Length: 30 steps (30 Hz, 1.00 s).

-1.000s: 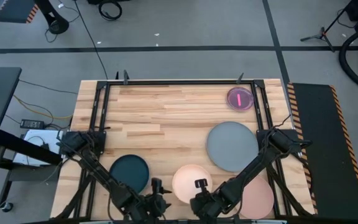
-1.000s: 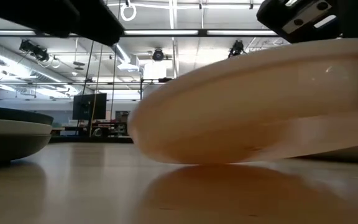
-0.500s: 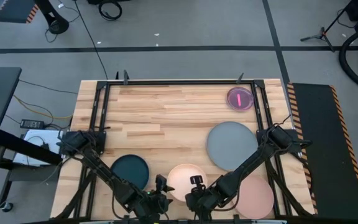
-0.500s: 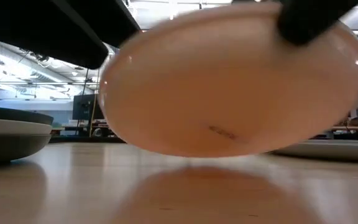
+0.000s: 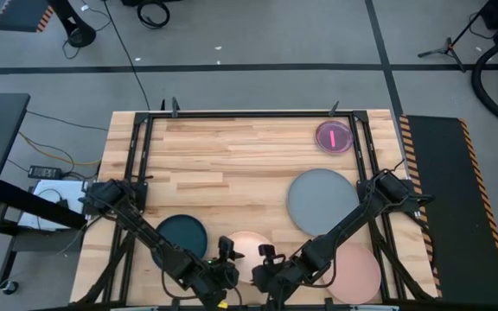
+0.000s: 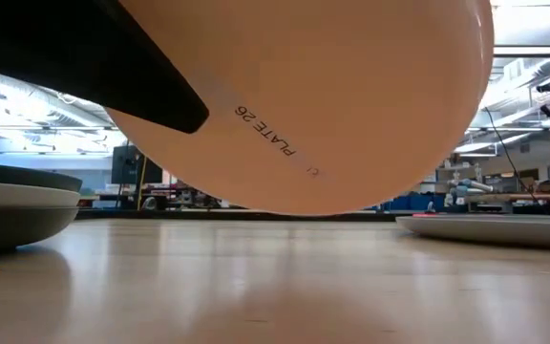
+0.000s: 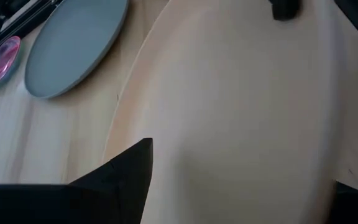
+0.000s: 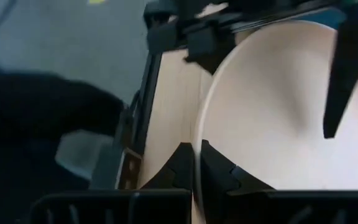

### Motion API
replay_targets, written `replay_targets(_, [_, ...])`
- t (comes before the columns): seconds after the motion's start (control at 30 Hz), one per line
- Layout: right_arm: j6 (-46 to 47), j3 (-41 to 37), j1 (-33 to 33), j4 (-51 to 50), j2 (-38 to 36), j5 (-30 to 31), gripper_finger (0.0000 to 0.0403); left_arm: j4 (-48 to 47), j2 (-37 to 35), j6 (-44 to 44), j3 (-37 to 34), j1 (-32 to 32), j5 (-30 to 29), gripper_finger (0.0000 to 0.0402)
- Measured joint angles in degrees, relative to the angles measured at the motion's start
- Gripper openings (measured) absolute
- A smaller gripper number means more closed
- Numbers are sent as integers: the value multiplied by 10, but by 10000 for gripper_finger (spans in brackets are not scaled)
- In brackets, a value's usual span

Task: Stack plastic plates
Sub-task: Stack the left orange plate on top of the left stacked plates

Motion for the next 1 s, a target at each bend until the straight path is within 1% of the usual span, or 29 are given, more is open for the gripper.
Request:
replay_targets(0.17, [87,0,-11,16,0,2,14,0,0,1,0,-1,-11,233])
replay_targets(0.33, [113,0,-21,16,0,-12,14,-1,0,8,0,-4,-17,219])
replay_targets(0.5, [122,0,-24,16,0,-22,15,-2,0,8,0,-12,-18,174])
replay_targets(0.7, [106,0,-28,16,-1,-41,19,-4,0,2,0,-13,-12,97])
replay_targets(0.8, [91,1,-30,20,-2,-52,31,-7,0,9,0,-14,-8,55])
replay_targets(0.83, [86,1,-29,20,-3,-51,38,-7,0,10,0,-14,-10,49])
replay_targets(1.0, [68,1,-30,16,-6,-51,90,-10,0,4,1,-14,-15,49])
